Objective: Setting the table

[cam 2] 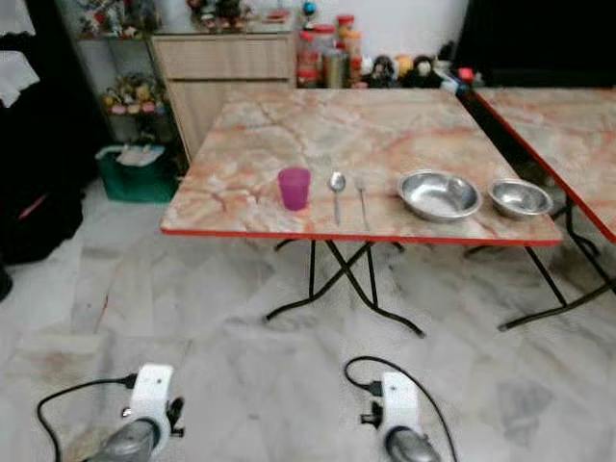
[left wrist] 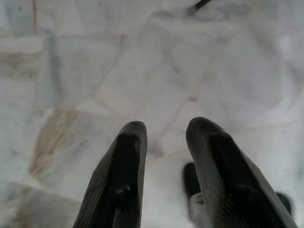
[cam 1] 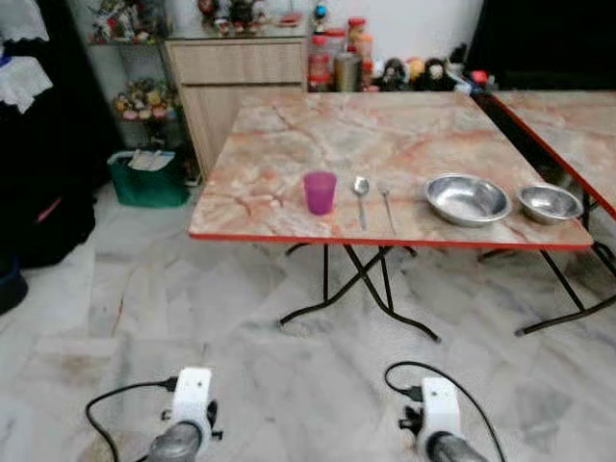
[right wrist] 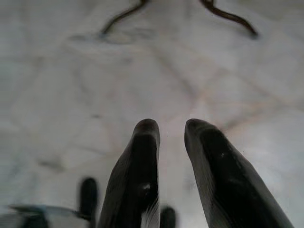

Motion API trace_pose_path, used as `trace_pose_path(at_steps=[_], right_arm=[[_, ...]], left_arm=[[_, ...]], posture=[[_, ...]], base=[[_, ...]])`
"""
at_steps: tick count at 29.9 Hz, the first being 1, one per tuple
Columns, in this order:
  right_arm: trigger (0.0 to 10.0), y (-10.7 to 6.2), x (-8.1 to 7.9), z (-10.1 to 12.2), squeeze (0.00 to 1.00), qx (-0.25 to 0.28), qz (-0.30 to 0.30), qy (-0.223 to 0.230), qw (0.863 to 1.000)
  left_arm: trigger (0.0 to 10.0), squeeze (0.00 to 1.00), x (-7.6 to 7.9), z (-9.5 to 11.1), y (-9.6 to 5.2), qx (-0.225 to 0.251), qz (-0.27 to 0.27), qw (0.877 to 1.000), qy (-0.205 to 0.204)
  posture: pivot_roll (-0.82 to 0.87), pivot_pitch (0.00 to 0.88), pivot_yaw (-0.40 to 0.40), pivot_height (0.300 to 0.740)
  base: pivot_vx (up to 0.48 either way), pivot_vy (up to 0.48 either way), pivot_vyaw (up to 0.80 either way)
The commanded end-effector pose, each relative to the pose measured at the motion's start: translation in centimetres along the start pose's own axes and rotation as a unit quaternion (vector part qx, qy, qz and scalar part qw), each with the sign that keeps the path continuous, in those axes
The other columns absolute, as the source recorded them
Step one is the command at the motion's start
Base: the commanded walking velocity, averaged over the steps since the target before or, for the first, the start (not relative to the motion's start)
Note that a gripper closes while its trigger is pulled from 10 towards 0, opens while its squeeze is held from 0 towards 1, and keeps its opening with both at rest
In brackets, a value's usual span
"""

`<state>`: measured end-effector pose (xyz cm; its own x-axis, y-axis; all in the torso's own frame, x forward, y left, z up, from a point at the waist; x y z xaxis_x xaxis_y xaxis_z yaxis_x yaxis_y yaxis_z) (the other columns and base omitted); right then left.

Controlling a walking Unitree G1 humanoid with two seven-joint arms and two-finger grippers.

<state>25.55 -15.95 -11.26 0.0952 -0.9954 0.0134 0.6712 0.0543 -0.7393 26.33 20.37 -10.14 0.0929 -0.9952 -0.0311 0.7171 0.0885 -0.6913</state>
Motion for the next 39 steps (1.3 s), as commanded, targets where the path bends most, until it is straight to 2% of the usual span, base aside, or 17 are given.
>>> trace_pose_path(at_steps=[1,19,34,39], right_arm=[[10.0,-0.26,1.31,-0.67,0.0,-0.007,-0.014,0.0,1.0],[10.0,-0.27,1.37,-0.62,0.0,-0.007,-0.011,-0.009,1.0],[10.0,-0.26,0.81,-0.82,0.0,-0.009,-0.003,-0.015,1.0],[10.0,-0.19,0.83,-0.52,0.0,-0.006,-0.005,-0.01,1.0]], left_arm=[[10.0,0.0,0.83,0.67,0.17,0.008,-0.009,1.0,0.0],[10.0,0.0,1.18,0.1,0.05,0.003,-0.014,1.0,0.006],[10.0,0.0,1.29,0.5,0.16,0.005,-0.019,1.0,0.016],[10.0,0.0,1.08,0.8,0.24,0.006,-0.013,1.0,0.01]], posture=[[0.03,0.0,0.005,0.74],[0.02,0.0,0.0,0.74],[0.01,0.0,0.008,0.74],[0.01,0.0,0.012,0.74]], base=[[0.307,0.0,0.0],[0.311,0.0,0.0],[0.305,0.0,0.0],[0.0,0.0,0.0]])
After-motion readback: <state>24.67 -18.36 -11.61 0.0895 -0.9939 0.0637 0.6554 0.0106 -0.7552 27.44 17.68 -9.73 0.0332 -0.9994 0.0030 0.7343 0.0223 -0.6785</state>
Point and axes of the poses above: a point about 5 cm out from each wrist's last joint towards the gripper, its own y axis pointing out of the wrist towards the gripper, its own z axis along the axis of the wrist's last joint, x = y × z, the point moved 6 cm from there along y, pointing out of the wrist towards the gripper, and after that the axes turned 6 degrees about -y, right-handed, at the moved point
